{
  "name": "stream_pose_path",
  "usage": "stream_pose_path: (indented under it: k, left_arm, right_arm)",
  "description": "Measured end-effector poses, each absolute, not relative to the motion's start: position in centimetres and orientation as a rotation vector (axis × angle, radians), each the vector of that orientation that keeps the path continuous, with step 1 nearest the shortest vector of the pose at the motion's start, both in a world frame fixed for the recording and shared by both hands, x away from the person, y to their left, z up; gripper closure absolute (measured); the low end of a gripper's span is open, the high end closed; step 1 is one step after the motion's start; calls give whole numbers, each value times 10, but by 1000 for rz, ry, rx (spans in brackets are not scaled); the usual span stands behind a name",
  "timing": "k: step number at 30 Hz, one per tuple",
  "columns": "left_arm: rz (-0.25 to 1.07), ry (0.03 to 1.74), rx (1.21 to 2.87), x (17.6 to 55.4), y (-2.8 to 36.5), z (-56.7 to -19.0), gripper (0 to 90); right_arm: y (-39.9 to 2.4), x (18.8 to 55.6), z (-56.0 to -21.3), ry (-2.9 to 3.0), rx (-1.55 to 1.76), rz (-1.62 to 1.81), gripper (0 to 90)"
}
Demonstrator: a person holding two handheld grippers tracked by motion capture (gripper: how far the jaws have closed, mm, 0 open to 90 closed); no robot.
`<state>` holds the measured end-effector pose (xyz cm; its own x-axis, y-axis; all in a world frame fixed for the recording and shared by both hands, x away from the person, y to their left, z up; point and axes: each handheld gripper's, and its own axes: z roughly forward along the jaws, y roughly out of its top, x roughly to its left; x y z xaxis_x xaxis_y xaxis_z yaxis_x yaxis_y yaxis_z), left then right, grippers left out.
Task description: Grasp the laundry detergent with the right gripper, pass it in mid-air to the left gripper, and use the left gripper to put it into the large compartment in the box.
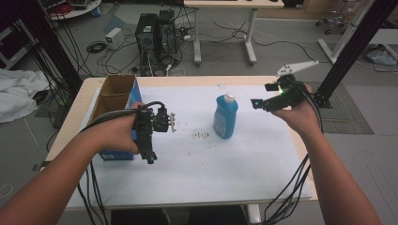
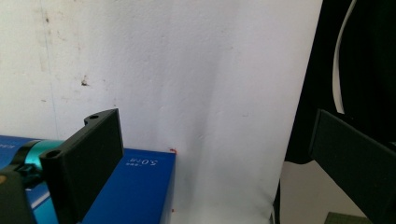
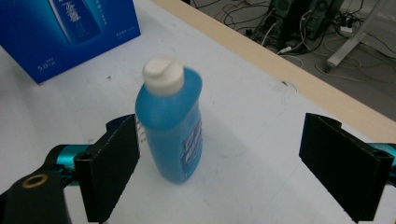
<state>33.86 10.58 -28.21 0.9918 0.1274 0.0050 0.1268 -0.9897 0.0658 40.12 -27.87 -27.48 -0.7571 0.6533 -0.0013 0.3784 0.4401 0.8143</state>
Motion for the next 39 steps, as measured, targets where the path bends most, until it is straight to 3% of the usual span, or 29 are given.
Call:
stream_pose_path:
  k: [7, 15, 39]
  left_arm:
    - [21, 200, 3063, 334, 111, -283, 31]
    - [34, 198, 3058, 326, 113, -281, 31]
    - [55, 210, 3054, 318, 116, -276, 31]
  right_arm:
    - [-271, 373, -320, 2453, 894, 1162, 114]
    - [-241, 366, -369, 2491, 923, 1131, 114]
    - [-195, 388, -413, 2210, 1128, 1196, 114]
